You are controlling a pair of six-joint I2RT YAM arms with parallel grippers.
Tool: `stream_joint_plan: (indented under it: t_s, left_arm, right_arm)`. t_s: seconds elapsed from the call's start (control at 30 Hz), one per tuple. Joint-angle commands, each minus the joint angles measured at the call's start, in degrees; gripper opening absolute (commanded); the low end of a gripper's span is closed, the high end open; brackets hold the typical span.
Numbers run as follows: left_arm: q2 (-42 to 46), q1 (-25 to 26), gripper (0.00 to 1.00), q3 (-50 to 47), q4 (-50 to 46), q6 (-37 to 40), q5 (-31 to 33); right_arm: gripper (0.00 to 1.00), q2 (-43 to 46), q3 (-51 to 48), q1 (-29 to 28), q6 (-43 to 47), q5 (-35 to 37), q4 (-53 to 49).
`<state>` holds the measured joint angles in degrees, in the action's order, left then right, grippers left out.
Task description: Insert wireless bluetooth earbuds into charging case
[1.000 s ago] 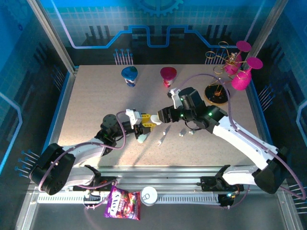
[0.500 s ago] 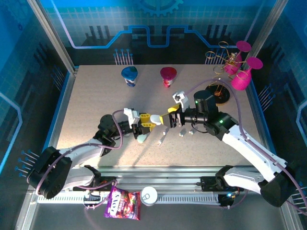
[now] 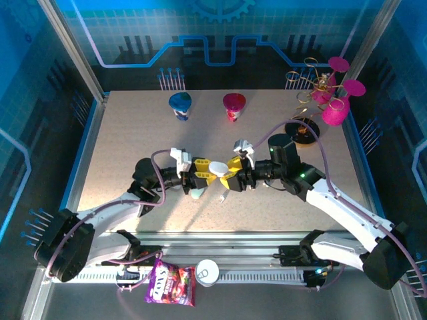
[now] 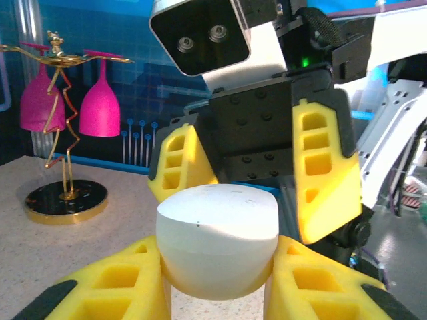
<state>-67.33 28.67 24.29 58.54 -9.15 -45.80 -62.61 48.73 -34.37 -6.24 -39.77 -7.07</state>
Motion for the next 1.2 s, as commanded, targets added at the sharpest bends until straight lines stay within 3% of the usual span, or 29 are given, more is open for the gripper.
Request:
stream_joint_plan:
  t_s: [0.0, 0.33, 0.63, 0.7, 0.83, 0.9, 0.93, 1.17]
  left_arm:
    - [1.9, -0.1, 0.25, 2.1, -1.8, -0.8, -3.8]
    - [2.4, -0.1, 0.24, 3.5, -9.3, 2.1, -6.0]
    - [2.5, -0.1, 0.26, 3.7, -9.6, 2.2, -6.0]
    - [2.5, -0.1, 0.39, 3.4, -9.5, 2.8, -5.4]
    - [2.6, -0.1, 0.79, 2.8, -9.6, 3.1, -2.3]
    - [3.0, -0.1, 0.95, 2.0, -10.0, 3.9, -0.1]
    - [3.4, -0.2, 0.99, 1.2, -10.4, 4.4, 1.7]
    - [8.5, -0.2, 0.99, -5.0, -18.5, 10.8, 19.1]
  right_arm:
    - [0.54, -0.9, 1.3, 0.5, 3.9, -2.8, 0.9]
    - [0.58, -1.7, 1.4, -0.1, 5.2, -2.3, -0.1]
    - [0.35, -2.5, 2.8, -0.3, 6.3, -2.9, -1.4]
    - [0.35, -2.3, 2.4, -0.3, 6.2, -2.2, -1.3]
    - [0.32, -2.3, 2.0, 0.2, 4.5, 1.4, 0.1]
    - [0.32, -2.7, 0.4, 1.0, 2.9, 3.8, 1.1]
    - [0.32, -3.0, 0.1, 1.2, 2.3, 6.1, 1.7]
    - [0.32, -11.1, 0.0, 1.4, 1.3, 29.3, 4.4]
